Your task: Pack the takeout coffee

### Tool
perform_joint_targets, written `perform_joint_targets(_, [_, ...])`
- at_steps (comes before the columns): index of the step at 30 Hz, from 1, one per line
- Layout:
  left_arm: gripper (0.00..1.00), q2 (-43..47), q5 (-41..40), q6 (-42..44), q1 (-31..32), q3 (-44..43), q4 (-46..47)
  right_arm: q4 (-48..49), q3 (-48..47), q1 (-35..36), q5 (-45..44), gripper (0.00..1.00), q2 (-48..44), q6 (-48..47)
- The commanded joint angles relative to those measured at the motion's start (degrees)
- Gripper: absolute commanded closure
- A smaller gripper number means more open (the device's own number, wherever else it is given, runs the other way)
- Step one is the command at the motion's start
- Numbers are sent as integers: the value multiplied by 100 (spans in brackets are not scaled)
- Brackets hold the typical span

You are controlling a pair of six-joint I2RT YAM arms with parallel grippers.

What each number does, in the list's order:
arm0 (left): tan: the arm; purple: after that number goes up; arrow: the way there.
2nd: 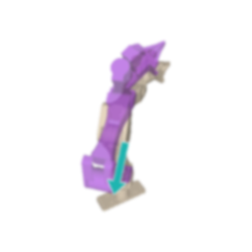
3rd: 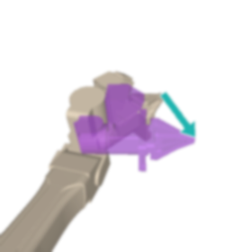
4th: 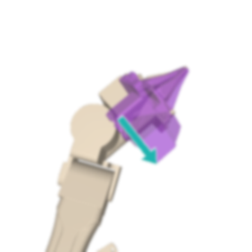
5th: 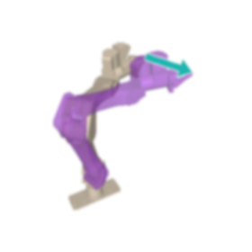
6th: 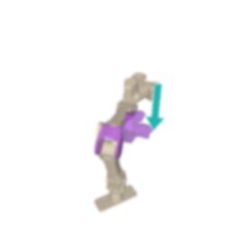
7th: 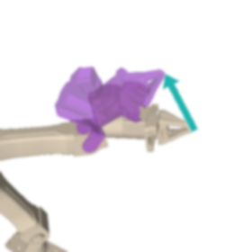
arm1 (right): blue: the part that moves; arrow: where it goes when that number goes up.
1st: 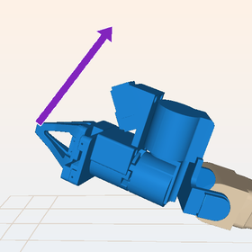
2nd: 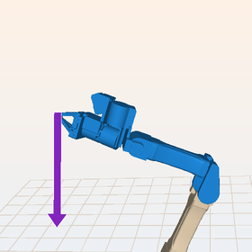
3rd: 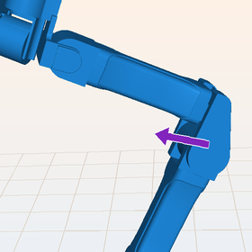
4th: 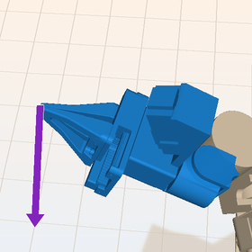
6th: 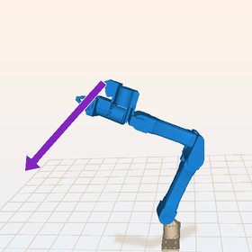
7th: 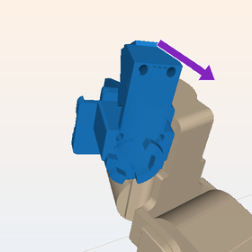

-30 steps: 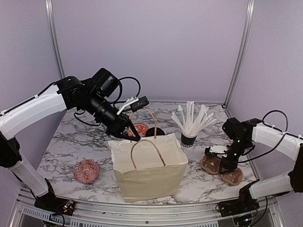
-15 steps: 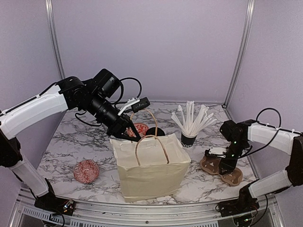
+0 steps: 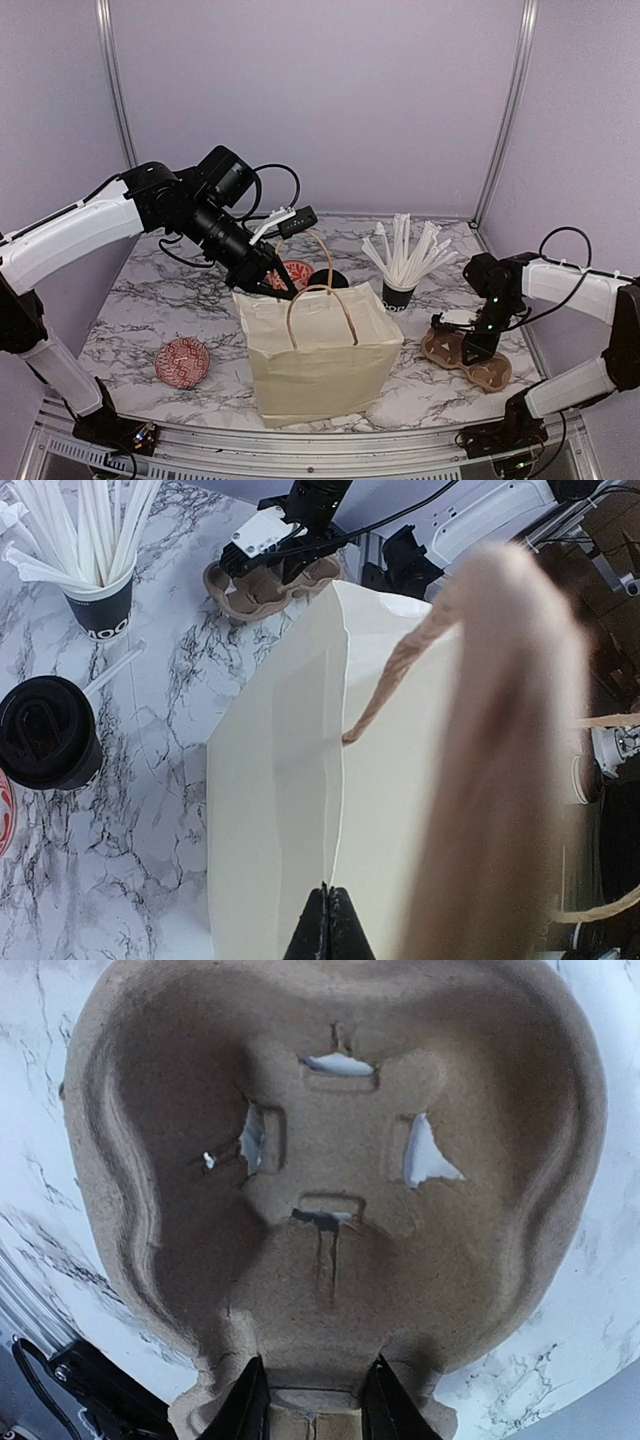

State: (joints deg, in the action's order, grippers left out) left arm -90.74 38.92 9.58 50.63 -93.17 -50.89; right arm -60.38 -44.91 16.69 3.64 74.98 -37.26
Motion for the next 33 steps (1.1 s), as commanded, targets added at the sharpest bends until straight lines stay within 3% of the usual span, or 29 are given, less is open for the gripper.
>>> perform_joint_targets(1, [97, -129, -25, 140, 26, -175, -202, -240, -502, -60, 477, 73, -367, -151])
perform_joint_targets(6, [84, -300, -233, 251, 18, -431, -274, -887, -1119, -52, 2082, 71, -885, -727])
perform_joint_targets(8, [71, -408, -392, 263, 17, -561, -309, -1112, -1410, -27, 2529, 71, -967, -949])
perform_joint_targets(12, [55, -519, -560, 210, 18, -804, -350, -1634, -2062, 49, 3439, 71, -1055, -1443])
perform_joint_targets(19, [38, -249, -841, 61, 22, -1050, -350, -1828, -3560, 500, 4087, 71, -918, -1486])
perform_joint_targets(27, [31, 353, -772, -183, 35, -861, -248, -1545, -5571, 779, 5283, 73, -250, -1367])
perform_joint_targets(33, [31, 808, -947, -378, 35, -604, -106, -540, -6198, 1891, 5500, 76, 229, -709])
